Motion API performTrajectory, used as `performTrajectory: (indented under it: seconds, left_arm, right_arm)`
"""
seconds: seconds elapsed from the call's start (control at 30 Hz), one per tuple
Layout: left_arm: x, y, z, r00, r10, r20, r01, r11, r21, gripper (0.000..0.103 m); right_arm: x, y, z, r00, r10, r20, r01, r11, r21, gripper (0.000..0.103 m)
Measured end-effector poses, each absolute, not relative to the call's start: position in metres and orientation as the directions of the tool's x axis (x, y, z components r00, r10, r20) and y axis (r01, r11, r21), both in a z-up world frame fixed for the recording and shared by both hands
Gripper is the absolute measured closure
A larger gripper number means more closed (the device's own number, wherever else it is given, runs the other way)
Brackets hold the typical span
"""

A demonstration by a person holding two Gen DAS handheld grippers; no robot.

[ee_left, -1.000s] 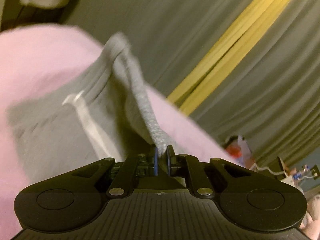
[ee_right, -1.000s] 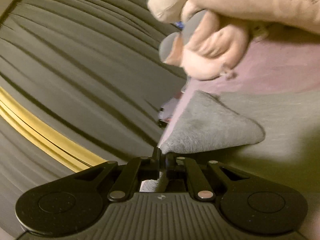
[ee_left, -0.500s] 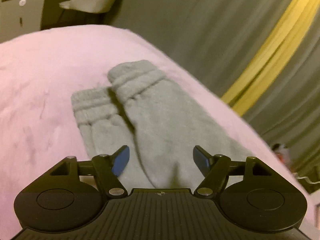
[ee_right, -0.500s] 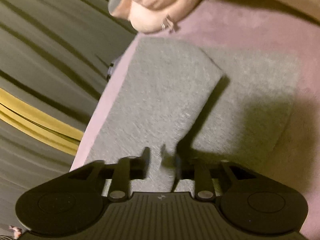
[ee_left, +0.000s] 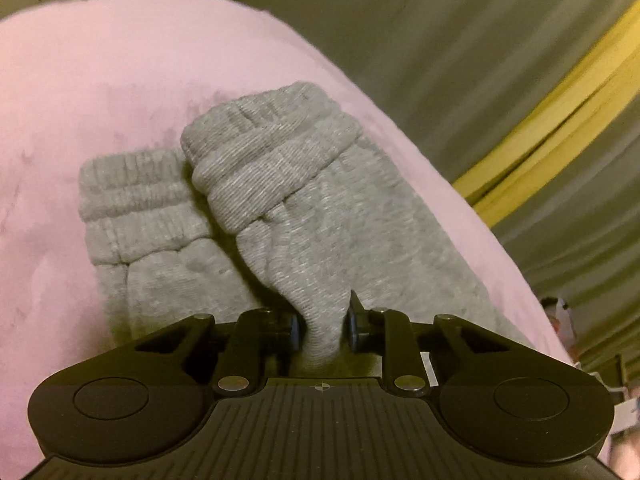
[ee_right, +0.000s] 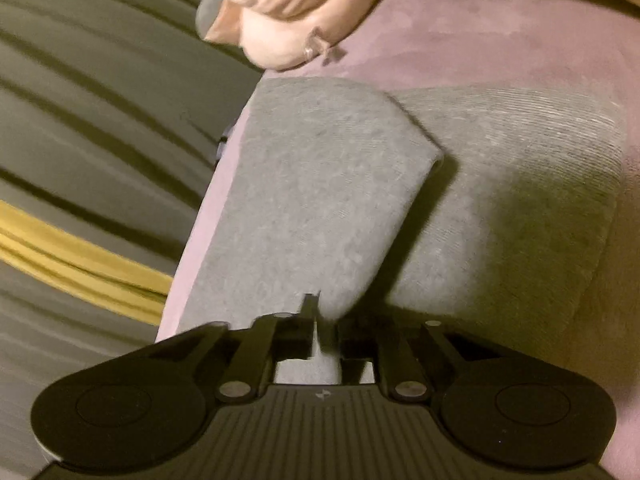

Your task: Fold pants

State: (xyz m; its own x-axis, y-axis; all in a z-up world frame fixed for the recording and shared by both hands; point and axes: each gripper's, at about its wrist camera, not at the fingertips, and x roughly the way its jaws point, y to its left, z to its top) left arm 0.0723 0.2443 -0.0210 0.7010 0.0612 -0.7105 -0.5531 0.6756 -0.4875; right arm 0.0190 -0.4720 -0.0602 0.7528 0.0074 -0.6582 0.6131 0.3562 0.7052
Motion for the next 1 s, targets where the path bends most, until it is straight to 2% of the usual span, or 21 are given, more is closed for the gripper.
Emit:
performTrajectory:
  seconds: [0.03, 0.07, 0.1, 0.13, 0.17, 0.2, 0.27, 0.4, 0.47, 0.53, 0.63, 0.67, 0.7, 0.73, 0.77, 0.8, 0.83, 0.87, 0.9, 1.0]
  left_arm:
    - [0.073, 0.246, -0.021, 0.698, 0.050, -0.714, -0.560, 0.660, -0.501, 0.079]
    - [0.074, 0.249, -0.022, 0.701, 0.041, -0.712, -0.560, 0.649, -0.514, 0.082]
    - [0.075, 0.251, -0.022, 0.708, 0.027, -0.706, -0.553, 0.644, -0.529, 0.091]
    - [0.077, 0.253, -0.021, 0.715, 0.016, -0.698, -0.542, 0.643, -0.541, 0.091]
    - [0.077, 0.254, -0.018, 0.720, 0.018, -0.694, -0.540, 0.643, -0.543, 0.092]
    - [0.076, 0.255, -0.015, 0.726, 0.019, -0.688, -0.534, 0.646, -0.545, 0.092]
    - [0.067, 0.257, -0.001, 0.756, 0.019, -0.654, -0.504, 0.654, -0.564, 0.093]
    - [0.040, 0.263, 0.033, 0.829, 0.021, -0.559, -0.433, 0.658, -0.616, 0.093]
    - [0.022, 0.268, 0.036, 0.839, 0.020, -0.544, -0.425, 0.647, -0.633, 0.093]
    - [0.013, 0.274, 0.026, 0.815, 0.028, -0.578, -0.457, 0.644, -0.613, 0.092]
    - [0.009, 0.285, -0.010, 0.715, 0.032, -0.699, -0.572, 0.601, -0.558, 0.091]
    - [0.006, 0.288, -0.019, 0.702, 0.020, -0.712, -0.591, 0.575, -0.567, 0.089]
    - [0.004, 0.290, -0.024, 0.705, 0.015, -0.709, -0.594, 0.560, -0.577, 0.082]
    - [0.001, 0.290, -0.022, 0.709, 0.027, -0.705, -0.594, 0.561, -0.576, 0.080]
    - [0.000, 0.287, -0.015, 0.707, 0.062, -0.705, -0.598, 0.585, -0.548, 0.073]
    - [-0.001, 0.284, -0.009, 0.698, 0.103, -0.708, -0.608, 0.608, -0.511, 0.060]
    - [0.000, 0.279, -0.002, 0.687, 0.160, -0.709, -0.622, 0.634, -0.460, 0.053]
    - [0.000, 0.277, 0.005, 0.679, 0.204, -0.705, -0.635, 0.645, -0.425, 0.039]
    - [-0.003, 0.276, 0.013, 0.671, 0.257, -0.696, -0.654, 0.647, -0.392, 0.035]
    - [-0.014, 0.272, 0.037, 0.654, 0.403, -0.640, -0.702, 0.638, -0.316, 0.033]
  right_arm:
    - [0.017, -0.476, -0.061, 0.768, 0.007, -0.640, 0.602, 0.330, 0.727, 0.075]
    - [0.015, -0.479, -0.061, 0.784, 0.000, -0.621, 0.592, 0.302, 0.747, 0.072]
    - [0.013, -0.482, -0.060, 0.792, -0.012, -0.610, 0.588, 0.285, 0.757, 0.070]
    - [0.013, -0.484, -0.058, 0.793, -0.030, -0.608, 0.591, 0.278, 0.757, 0.072]
    - [0.013, -0.485, -0.055, 0.788, -0.053, -0.613, 0.600, 0.284, 0.747, 0.078]
    - [0.016, -0.485, -0.050, 0.778, -0.078, -0.623, 0.614, 0.305, 0.728, 0.097]
    - [0.018, -0.482, -0.027, 0.768, -0.117, -0.629, 0.621, 0.378, 0.687, 0.098]
    - [0.005, -0.465, 0.027, 0.817, -0.170, -0.551, 0.549, 0.521, 0.653, 0.098]
    - [-0.008, -0.458, 0.045, 0.823, -0.206, -0.530, 0.543, 0.562, 0.624, 0.098]
    - [-0.022, -0.457, 0.046, 0.814, -0.229, -0.534, 0.554, 0.583, 0.594, 0.098]
    - [-0.027, -0.459, 0.018, 0.710, -0.211, -0.672, 0.637, 0.597, 0.487, 0.098]
    - [-0.027, -0.460, 0.007, 0.676, -0.194, -0.711, 0.657, 0.597, 0.461, 0.097]
    - [-0.026, -0.459, -0.001, 0.638, -0.185, -0.747, 0.675, 0.602, 0.427, 0.097]
    - [-0.025, -0.458, -0.007, 0.592, -0.187, -0.784, 0.698, 0.606, 0.383, 0.091]
    - [-0.028, -0.460, -0.008, 0.583, -0.191, -0.790, 0.713, 0.587, 0.384, 0.091]
    - [-0.033, -0.461, -0.005, 0.593, -0.203, -0.779, 0.719, 0.570, 0.399, 0.088]
    - [-0.036, -0.462, 0.000, 0.601, -0.219, -0.769, 0.723, 0.559, 0.406, 0.078]
    - [-0.038, -0.464, 0.004, 0.594, -0.238, -0.769, 0.731, 0.559, 0.391, 0.073]
    - [-0.040, -0.465, 0.010, 0.581, -0.269, -0.768, 0.743, 0.561, 0.366, 0.067]
    - [-0.050, -0.462, 0.032, 0.556, -0.386, -0.736, 0.775, 0.560, 0.292, 0.067]
